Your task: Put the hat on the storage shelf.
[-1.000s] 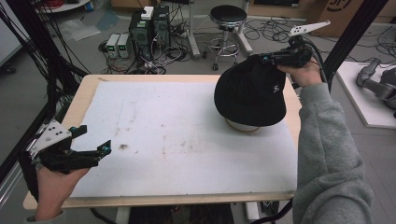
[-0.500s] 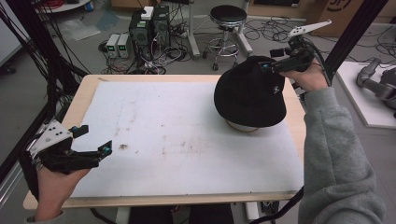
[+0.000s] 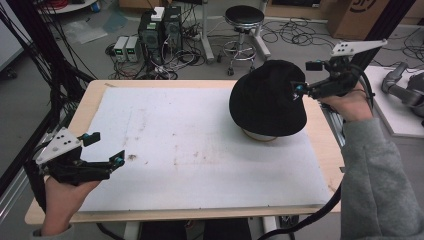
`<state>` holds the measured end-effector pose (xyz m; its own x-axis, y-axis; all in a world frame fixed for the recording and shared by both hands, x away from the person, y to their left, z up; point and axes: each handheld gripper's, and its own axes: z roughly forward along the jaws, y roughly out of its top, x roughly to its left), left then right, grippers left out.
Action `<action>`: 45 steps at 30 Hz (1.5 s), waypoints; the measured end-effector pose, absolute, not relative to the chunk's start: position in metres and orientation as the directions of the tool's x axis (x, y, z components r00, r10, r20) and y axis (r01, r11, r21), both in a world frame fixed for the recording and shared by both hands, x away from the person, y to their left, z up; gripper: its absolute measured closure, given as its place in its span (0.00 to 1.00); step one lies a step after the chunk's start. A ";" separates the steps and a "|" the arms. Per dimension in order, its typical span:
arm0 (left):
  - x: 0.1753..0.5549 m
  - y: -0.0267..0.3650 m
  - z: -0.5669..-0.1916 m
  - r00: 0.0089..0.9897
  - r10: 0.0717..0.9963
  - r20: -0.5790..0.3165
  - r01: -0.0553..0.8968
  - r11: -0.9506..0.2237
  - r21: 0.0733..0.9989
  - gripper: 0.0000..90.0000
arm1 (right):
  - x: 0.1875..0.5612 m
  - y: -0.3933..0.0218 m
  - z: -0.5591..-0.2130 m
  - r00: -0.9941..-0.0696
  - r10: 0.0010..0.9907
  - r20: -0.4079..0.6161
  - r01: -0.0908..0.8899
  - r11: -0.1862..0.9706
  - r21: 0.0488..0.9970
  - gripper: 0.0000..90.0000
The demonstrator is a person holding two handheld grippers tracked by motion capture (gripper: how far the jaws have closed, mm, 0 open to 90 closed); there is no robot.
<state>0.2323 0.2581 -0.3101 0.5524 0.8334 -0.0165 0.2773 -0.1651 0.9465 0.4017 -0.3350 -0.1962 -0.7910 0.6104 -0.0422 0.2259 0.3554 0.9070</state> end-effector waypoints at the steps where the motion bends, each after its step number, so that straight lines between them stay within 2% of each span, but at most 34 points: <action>1: 0.233 0.258 -0.310 0.551 0.834 -0.015 0.278 -0.166 0.946 0.08 | 0.396 -0.335 -0.198 -0.794 0.607 -0.037 0.224 0.349 0.910 0.01; 15: 0.237 0.256 -0.309 0.552 0.833 -0.032 0.279 -0.148 0.949 0.08 | 0.343 -0.325 -0.227 -0.794 0.603 -0.082 0.178 0.359 0.916 0.01; 28: 0.238 0.253 -0.309 0.559 0.829 -0.033 0.279 -0.150 0.948 0.08 | 0.321 -0.333 -0.253 -0.786 0.617 -0.040 0.202 0.317 0.927 0.01; 45: 0.244 0.245 -0.313 0.568 0.823 -0.030 0.281 -0.159 0.946 0.08 | 0.299 -0.342 -0.317 -0.759 0.650 0.027 0.261 0.267 0.928 0.01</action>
<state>0.2441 0.2447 -0.3130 0.5679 0.8226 -0.0298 0.2807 -0.1595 0.9465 0.2991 -0.3417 -0.3171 -0.7594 0.6501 0.0269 0.2615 0.2671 0.9275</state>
